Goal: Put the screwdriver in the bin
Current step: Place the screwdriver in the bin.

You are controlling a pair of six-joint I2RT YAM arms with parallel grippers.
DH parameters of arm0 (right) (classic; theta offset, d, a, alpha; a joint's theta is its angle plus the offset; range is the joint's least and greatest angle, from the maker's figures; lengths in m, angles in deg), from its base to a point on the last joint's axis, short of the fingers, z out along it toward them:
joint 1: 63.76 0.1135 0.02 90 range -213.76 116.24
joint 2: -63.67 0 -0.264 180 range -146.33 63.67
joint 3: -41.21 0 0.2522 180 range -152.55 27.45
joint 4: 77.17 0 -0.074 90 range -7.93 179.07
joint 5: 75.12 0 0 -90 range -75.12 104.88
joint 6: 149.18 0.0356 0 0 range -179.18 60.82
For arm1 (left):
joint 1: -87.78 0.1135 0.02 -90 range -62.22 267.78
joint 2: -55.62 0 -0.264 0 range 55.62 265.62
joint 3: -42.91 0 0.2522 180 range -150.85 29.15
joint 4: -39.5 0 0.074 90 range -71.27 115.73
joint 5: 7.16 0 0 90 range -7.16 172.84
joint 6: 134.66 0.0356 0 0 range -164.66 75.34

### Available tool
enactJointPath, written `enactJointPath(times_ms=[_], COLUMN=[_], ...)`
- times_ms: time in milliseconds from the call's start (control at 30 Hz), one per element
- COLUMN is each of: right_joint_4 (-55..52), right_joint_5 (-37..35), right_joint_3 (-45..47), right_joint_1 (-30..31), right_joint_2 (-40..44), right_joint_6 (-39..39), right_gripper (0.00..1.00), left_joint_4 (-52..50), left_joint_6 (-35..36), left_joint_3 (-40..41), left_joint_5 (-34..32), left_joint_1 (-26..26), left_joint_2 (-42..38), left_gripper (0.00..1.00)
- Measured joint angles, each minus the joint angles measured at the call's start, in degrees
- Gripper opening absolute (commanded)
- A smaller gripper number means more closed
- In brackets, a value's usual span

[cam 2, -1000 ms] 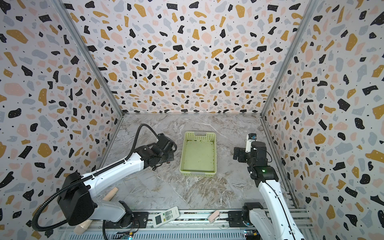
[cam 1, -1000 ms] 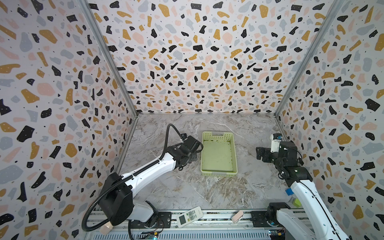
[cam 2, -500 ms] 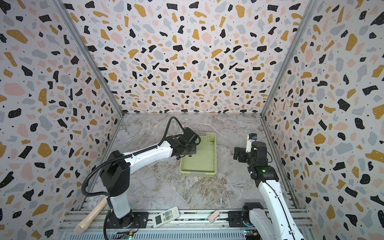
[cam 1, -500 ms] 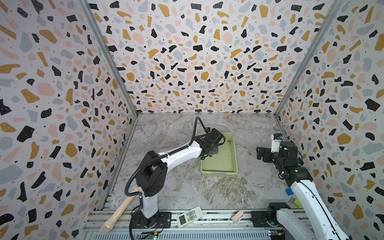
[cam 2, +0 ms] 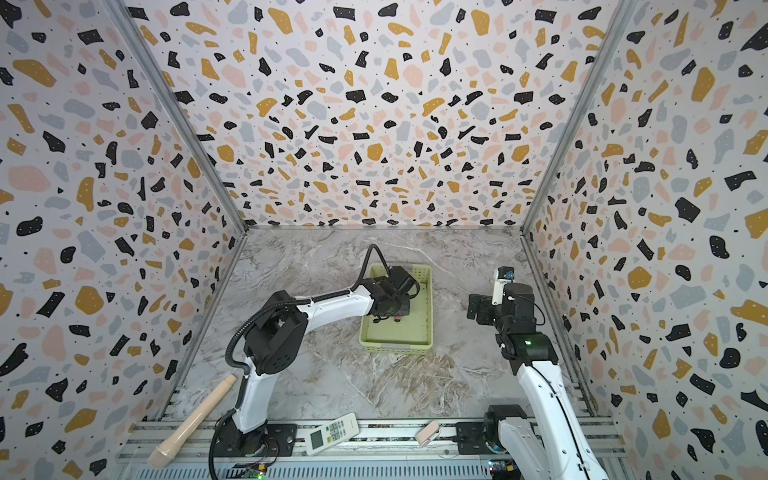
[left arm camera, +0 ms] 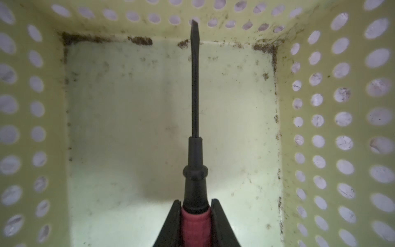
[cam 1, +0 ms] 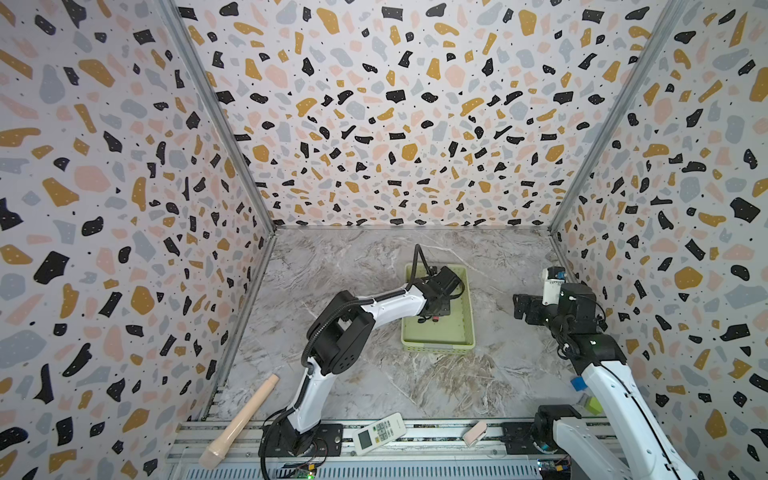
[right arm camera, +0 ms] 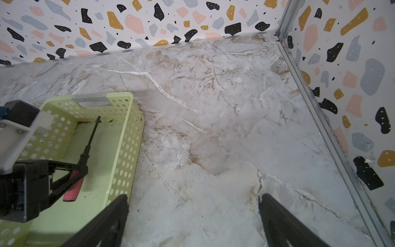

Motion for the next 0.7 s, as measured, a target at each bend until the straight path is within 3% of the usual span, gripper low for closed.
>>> enactJointPath(times_ms=[167, 367, 600, 700], right_joint_4=[0.0, 0.0, 0.0, -0.1], right_joint_5=[0.0, 0.0, 0.0, 0.0], right_joint_3=[0.0, 0.0, 0.0, 0.0], right_joint_1=[0.0, 0.0, 0.0, 0.0], right_joint_2=[0.0, -0.1, -0.3, -0.9], right_joint_6=[0.0, 0.0, 0.0, 0.0], right_gripper=[0.97, 0.97, 0.97, 0.97], left_joint_4=[0.5, 1.6, 1.9, 1.2], left_joint_6=[0.0, -0.2, -0.3, 0.1], left_joint_3=[0.0, 0.0, 0.0, -0.3], left_joint_5=[0.2, 0.6, 0.7, 0.6], left_joint_1=[-0.2, -0.2, -0.2, -0.2], left_joint_2=[1.1, 1.4, 1.3, 1.1], left_gripper=[0.19, 0.35, 0.39, 0.48])
